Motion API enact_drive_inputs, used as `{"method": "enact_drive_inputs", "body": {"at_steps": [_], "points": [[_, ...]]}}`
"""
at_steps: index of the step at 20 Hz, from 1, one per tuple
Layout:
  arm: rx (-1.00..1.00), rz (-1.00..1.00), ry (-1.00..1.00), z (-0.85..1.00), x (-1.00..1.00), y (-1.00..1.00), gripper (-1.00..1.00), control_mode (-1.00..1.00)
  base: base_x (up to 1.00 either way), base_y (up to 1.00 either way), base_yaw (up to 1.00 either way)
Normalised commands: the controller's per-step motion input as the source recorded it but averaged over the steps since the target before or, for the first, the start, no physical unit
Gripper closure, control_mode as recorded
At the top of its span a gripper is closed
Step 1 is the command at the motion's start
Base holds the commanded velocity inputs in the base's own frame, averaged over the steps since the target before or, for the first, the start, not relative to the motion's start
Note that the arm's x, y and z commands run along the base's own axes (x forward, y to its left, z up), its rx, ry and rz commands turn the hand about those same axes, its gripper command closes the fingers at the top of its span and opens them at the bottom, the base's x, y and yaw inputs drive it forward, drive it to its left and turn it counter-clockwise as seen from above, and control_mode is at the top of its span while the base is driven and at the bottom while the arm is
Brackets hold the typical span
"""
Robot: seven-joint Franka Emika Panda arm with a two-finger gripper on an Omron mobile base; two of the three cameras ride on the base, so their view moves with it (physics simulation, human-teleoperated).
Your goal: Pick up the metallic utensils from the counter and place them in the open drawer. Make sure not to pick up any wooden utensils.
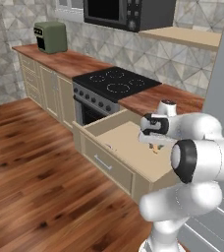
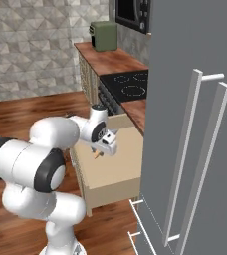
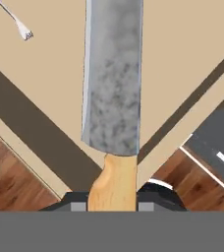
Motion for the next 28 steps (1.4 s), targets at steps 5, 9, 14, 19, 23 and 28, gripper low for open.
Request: {"method": "enact_drive_inputs", "body": {"at_steps": [5,9,14,19,23,28], "points": [[-0.03,0.28,0.24,-0.47,1.0,-0.01,1.0,-1.0,0.0,0.0,0.0],[-0.03,0.28,0.14,-0.44,0.66,0.0,1.0,-1.0,0.0,0.0,0.0],[0.0,0.15,0.06,-0.47,0.11,-0.06,1.0,-1.0,0.0,0.0,0.0],[0.0,0.16,0.0,-0.84,0.4,-0.09,1.0,-1.0,0.0,0.0,0.0],[0.0,0.16,0.0,-0.81,0.44,0.0,1.0,-1.0,0.0,0.0,0.0],[0.0,0.17,-0.01,-0.89,0.33,0.0,1.0,-1.0,0.0,0.0,0.0]]}}
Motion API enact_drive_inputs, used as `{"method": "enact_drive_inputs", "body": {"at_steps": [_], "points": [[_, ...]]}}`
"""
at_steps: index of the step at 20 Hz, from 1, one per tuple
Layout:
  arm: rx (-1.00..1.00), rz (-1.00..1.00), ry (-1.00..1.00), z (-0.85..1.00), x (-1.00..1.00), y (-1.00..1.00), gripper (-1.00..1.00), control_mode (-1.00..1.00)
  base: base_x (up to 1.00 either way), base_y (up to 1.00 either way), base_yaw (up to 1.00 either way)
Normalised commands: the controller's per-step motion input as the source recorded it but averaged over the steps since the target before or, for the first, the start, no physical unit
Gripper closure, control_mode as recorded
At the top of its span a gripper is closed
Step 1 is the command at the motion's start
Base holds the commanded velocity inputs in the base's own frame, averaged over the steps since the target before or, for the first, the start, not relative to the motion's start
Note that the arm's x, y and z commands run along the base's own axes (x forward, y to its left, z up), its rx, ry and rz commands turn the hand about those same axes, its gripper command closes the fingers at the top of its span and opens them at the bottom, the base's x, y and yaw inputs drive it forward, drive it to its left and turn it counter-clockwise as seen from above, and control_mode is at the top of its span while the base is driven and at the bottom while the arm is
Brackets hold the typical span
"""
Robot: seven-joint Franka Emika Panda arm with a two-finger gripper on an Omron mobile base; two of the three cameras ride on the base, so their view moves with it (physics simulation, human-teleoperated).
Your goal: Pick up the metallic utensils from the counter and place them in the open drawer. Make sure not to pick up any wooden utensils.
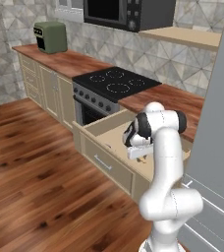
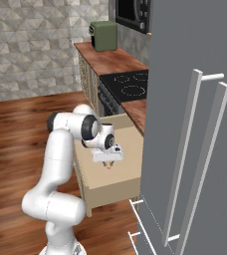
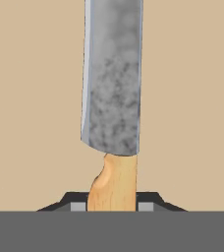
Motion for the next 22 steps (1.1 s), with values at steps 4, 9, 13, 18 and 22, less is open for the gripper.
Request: {"method": "enact_drive_inputs", "body": {"at_steps": [4,9,13,18,22], "points": [[0.0,0.16,-0.03,-0.91,0.29,0.0,1.0,-1.0,0.0,0.0,0.0],[0.01,0.02,-0.03,-0.2,0.14,0.0,-1.0,-1.0,0.0,0.0,0.0],[0.05,-0.03,-0.11,0.89,0.0,0.01,-1.0,-1.0,0.0,0.0,0.0],[0.04,-0.01,-0.17,1.0,-0.18,0.0,-1.0,-1.0,0.0,0.0,0.0],[0.03,0.0,-0.16,1.0,-0.85,0.0,-1.0,-1.0,0.0,0.0,0.0]]}}
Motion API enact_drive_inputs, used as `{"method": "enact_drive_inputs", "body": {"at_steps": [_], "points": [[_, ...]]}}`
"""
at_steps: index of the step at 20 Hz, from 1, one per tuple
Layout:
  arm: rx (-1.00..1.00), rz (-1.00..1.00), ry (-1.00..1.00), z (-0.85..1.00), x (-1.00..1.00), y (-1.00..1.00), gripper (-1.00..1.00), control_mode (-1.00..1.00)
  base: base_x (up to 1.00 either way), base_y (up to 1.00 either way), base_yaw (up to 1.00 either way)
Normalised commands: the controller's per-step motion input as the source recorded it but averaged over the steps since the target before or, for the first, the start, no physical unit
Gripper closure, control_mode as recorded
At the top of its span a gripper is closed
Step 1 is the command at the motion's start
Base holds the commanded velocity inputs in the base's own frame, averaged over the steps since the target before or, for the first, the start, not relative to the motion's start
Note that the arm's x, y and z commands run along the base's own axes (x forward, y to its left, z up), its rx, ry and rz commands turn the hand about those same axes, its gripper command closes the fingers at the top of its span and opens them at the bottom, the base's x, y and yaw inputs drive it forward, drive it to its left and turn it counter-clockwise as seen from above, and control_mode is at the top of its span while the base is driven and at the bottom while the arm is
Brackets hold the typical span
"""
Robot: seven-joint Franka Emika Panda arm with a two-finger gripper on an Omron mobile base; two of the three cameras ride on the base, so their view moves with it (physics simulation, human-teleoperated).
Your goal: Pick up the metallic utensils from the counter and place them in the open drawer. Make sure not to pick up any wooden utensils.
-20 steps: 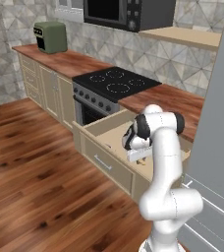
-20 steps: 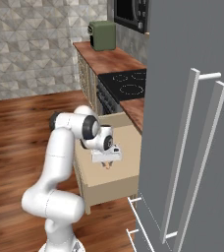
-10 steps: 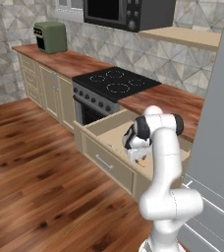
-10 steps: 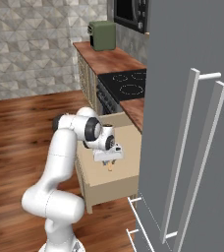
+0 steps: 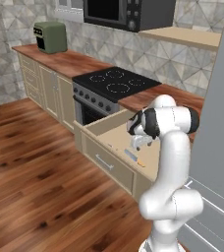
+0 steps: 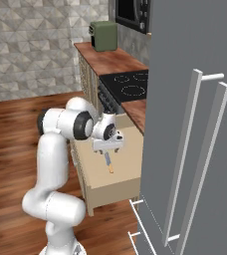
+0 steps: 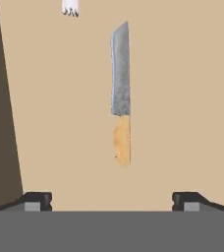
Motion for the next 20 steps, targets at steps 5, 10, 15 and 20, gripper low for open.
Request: {"method": "enact_drive_inputs", "body": {"at_steps": [5,10,15,20], "points": [[0.01,0.0,-0.19,1.0,-1.0,0.0,-1.0,-1.0,0.0,0.0,0.0],[0.0,0.01,-0.26,1.0,-1.0,0.0,-1.0,-1.0,0.0,0.0,0.0],[0.0,0.04,-0.29,1.0,-1.0,0.01,-1.0,-1.0,0.0,0.0,0.0],[0.0,0.09,-0.26,0.88,-1.0,0.16,-1.0,-1.0,0.0,0.0,0.0]]}}
